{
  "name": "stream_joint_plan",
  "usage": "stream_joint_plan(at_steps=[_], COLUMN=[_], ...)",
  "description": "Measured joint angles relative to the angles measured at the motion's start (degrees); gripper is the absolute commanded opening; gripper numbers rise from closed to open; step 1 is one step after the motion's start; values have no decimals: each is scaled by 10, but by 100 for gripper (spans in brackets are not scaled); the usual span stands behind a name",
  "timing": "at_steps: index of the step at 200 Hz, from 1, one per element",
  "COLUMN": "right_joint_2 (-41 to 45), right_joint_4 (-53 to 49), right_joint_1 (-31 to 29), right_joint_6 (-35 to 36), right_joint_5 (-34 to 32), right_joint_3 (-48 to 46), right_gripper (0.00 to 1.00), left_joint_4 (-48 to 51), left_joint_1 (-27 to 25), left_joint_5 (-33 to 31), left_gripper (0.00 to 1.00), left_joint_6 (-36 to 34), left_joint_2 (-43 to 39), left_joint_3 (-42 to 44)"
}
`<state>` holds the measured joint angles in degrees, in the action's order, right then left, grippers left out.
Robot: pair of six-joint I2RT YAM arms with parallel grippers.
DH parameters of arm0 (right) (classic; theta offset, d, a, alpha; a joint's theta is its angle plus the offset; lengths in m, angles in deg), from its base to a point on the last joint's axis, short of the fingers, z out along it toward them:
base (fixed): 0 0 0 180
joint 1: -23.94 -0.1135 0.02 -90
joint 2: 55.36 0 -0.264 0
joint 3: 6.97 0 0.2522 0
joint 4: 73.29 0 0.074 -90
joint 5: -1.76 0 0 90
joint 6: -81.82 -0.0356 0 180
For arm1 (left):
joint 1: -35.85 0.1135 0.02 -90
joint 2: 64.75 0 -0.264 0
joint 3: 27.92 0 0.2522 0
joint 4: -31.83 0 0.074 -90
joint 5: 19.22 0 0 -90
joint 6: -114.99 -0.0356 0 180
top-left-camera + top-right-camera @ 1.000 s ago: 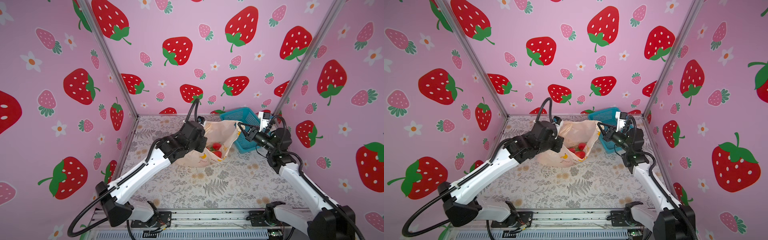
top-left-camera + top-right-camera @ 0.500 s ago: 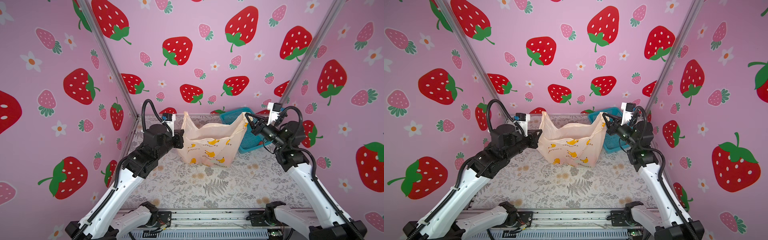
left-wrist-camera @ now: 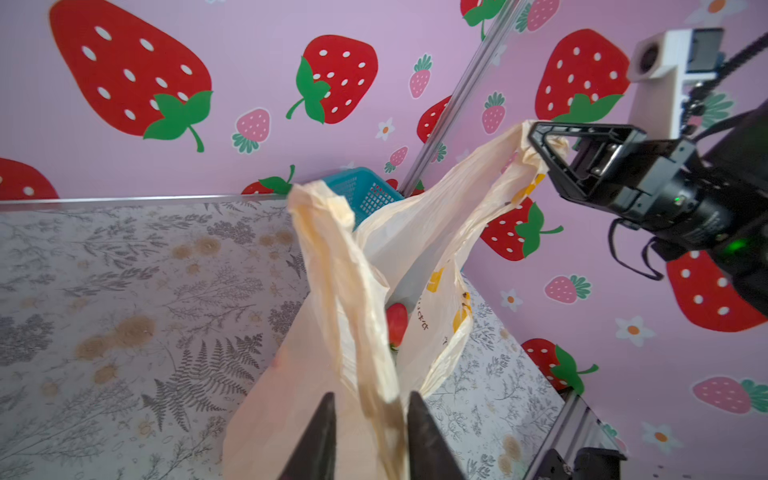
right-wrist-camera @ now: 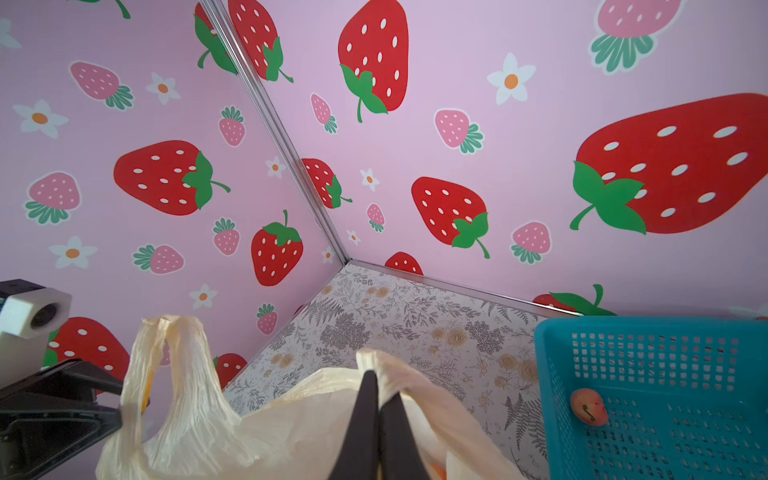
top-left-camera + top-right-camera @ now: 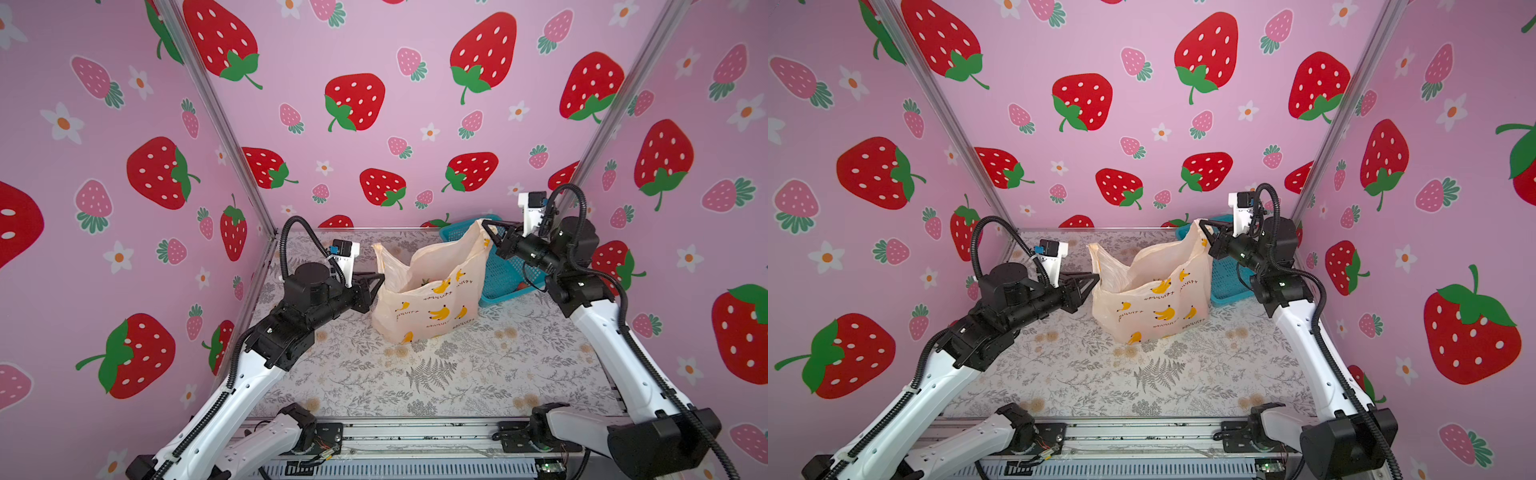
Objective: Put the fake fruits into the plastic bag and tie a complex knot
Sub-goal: 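Lift the bag handles upward with both grippers, pulling them apart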
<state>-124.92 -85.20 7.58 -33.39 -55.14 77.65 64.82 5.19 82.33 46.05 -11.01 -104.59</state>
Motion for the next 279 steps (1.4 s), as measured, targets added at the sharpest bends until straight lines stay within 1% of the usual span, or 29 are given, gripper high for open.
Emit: stream_joint_plan(at_steps=[17,33,67,106,124,177,192,222,252,263,279], right_joint_2=[0,0,-1,-1,-1,-3,-5,-6,-6,-6,-6], right_joint_4=[2,5,7,14,17,23,27,32,33,33,35], right_joint_1=[0,0,0,0,0,0,0,1,3,3,3], right_joint_6=[0,0,0,1,3,9,9,9,9,9,9], right_joint_5=[7,14,26,35,38,45,49,53,55,56,58], right_joint_3=[-3,-7,-15,-28,-36,-44,-44,-47,-47,-48,-50], right_gripper=[0,0,0,0,0,0,0,0,0,0,0], left_joint_4=[17,36,61,88,93,87,88,99,119,122,125], left_joint_1=[2,3,8,10,12,12,12,12,13,13,13], left_joint_5=[4,8,18,4,7,28,18,-36,-43,-36,-29], left_gripper=[47,50,61,65,69,79,80,81,81,78,69], left_joint_6=[-19,-33,-58,-91,-103,-103,-106,-125,-144,-149,-155], left_joint_2=[15,43,88,124,141,168,179,216,250,264,281], left_joint_3=[-21,-59,-115,-162,-186,-215,-231,-282,-318,-328,-340])
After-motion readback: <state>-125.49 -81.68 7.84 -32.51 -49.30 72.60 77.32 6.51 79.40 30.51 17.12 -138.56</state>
